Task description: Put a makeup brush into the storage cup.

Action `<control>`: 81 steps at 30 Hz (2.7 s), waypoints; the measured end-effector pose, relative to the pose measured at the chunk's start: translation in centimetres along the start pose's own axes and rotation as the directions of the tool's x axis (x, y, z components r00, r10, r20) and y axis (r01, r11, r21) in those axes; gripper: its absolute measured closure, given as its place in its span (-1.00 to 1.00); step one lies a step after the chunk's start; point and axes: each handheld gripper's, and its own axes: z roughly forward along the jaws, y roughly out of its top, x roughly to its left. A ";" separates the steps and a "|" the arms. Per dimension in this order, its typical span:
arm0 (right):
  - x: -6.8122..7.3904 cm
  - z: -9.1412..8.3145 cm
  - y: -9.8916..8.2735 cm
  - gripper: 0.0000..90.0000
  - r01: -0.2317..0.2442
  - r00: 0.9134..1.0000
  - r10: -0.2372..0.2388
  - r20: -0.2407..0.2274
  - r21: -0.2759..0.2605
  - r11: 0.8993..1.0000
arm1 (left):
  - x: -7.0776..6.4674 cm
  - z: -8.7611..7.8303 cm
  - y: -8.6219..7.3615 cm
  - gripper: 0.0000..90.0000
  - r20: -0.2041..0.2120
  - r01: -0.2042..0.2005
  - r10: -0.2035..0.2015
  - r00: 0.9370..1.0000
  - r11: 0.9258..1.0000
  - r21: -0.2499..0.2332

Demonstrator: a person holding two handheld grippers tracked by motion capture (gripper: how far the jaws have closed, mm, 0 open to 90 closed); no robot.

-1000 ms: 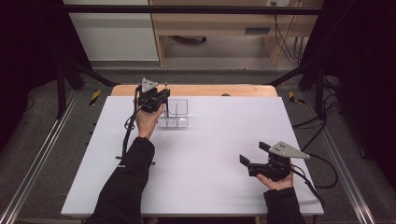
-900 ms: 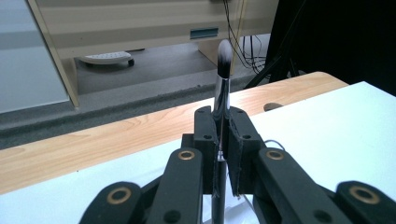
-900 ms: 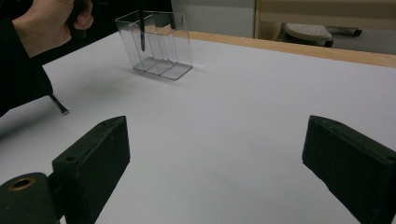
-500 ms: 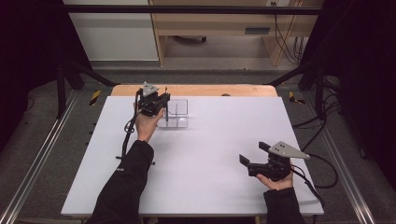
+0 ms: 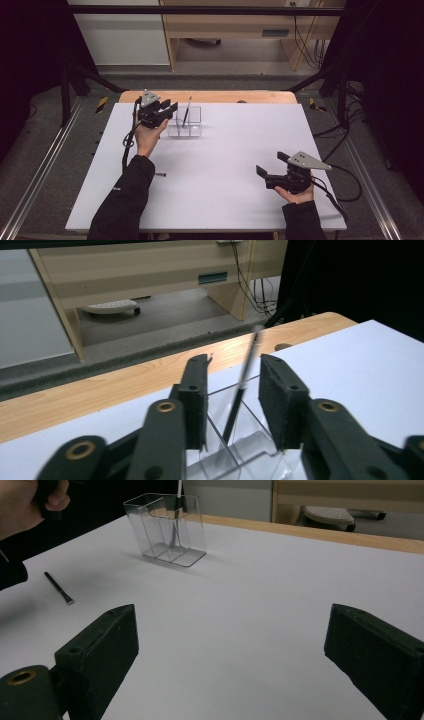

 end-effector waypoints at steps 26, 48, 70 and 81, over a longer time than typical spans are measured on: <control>0.0 -0.1 0.1 -0.83 0.004 1.000 -0.004 0.008 -0.001 1.000 | -1.3 -7.4 -2.4 -0.58 0.109 -0.045 0.044 0.993 0.999 0.011; 0.0 0.0 0.1 -0.84 0.007 1.000 -0.007 0.008 0.008 1.000 | -1.8 -11.9 -6.8 -0.77 0.107 -0.033 0.028 0.994 0.998 0.054; 0.0 -0.3 0.2 -0.84 0.006 1.000 -0.006 0.009 0.004 1.000 | -0.3 -14.8 -9.2 -0.83 0.105 -0.059 0.045 0.993 0.990 0.128; 0.0 -0.2 0.1 -0.84 0.007 1.000 -0.007 0.011 0.008 1.000 | 0.4 -14.8 -9.6 -0.84 0.121 -0.082 0.063 0.991 0.983 0.163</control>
